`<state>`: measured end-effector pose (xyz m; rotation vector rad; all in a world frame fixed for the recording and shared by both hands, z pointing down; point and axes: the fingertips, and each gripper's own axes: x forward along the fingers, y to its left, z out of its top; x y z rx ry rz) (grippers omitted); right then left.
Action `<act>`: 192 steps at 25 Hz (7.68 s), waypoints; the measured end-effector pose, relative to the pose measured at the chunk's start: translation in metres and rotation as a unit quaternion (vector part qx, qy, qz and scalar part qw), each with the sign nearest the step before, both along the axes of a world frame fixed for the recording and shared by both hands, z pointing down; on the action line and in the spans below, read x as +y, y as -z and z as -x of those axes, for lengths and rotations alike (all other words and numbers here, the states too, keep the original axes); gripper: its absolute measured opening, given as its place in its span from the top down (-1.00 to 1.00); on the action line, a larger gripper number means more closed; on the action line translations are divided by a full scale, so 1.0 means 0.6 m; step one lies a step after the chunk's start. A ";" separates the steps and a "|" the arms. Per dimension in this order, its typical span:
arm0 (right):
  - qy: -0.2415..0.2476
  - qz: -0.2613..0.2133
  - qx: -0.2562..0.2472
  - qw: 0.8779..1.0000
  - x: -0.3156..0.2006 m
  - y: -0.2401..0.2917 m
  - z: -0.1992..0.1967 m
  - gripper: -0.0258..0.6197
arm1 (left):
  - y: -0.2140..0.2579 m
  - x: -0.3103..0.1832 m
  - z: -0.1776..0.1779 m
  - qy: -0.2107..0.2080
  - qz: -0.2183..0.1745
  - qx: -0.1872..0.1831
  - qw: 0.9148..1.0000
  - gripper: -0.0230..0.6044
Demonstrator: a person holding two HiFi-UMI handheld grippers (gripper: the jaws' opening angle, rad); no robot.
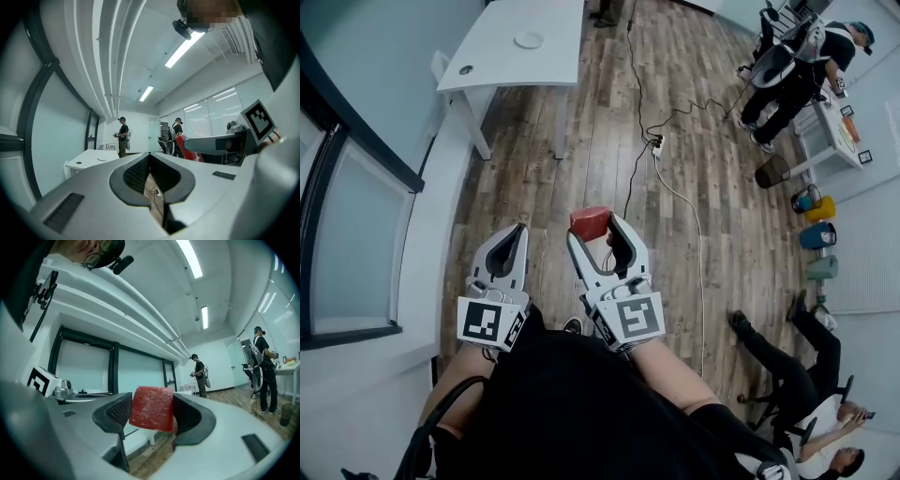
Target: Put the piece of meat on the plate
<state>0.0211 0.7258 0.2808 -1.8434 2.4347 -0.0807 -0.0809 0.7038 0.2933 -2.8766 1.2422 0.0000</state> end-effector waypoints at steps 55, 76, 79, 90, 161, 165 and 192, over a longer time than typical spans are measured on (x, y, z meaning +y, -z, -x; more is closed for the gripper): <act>0.035 0.012 0.011 0.999 -0.719 0.020 -0.133 0.06 | 0.013 -0.705 -0.166 0.028 0.001 -0.014 1.000 0.92; 0.047 0.047 0.014 0.998 -0.892 -0.010 -0.108 0.06 | -0.017 -0.875 -0.153 0.024 0.026 0.000 0.999 0.92; 0.041 0.055 0.018 0.998 -0.937 -0.013 -0.102 0.06 | -0.012 -0.915 -0.155 -0.004 0.027 0.010 1.000 0.92; 0.032 0.058 0.030 0.997 -1.083 -0.002 -0.045 0.06 | 0.003 -1.071 -0.101 -0.010 0.032 0.020 0.999 0.92; 0.068 0.108 0.031 0.991 -1.366 -0.062 -0.062 0.06 | -0.060 -1.339 -0.118 0.033 0.099 -0.015 0.994 0.92; 0.071 0.114 0.034 0.990 -1.379 -0.068 -0.051 0.06 | -0.063 -1.347 -0.108 0.037 0.103 -0.014 0.994 0.92; 0.082 0.185 0.045 0.978 -1.445 -0.166 -0.012 0.06 | -0.146 -1.409 -0.086 0.032 0.166 -0.021 0.985 0.92</act>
